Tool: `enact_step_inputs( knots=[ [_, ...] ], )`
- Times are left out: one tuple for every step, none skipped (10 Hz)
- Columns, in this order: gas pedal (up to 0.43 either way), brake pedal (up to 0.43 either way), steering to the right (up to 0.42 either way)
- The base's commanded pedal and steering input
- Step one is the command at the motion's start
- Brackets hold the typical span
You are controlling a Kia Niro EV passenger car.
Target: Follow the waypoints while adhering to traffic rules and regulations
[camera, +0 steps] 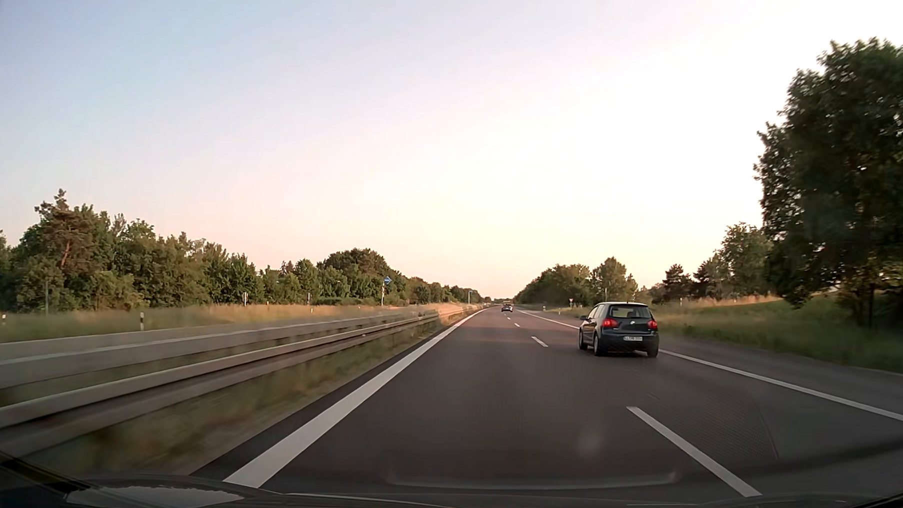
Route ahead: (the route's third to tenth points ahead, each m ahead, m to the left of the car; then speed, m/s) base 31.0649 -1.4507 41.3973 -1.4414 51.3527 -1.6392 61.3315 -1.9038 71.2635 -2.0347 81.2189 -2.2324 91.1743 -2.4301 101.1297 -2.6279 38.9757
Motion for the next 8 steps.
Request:
enact_step_inputs(
  knots=[
    [0.488,0.018,-0.001],
    [0.488,0.018,0.000],
    [0.488,0.018,0.001],
    [0.488,0.018,0.001],
    [0.488,0.018,0.002],
    [0.488,0.018,0.002],
    [0.488,0.018,0.002],
    [0.488,0.018,0.002]
  ],
)
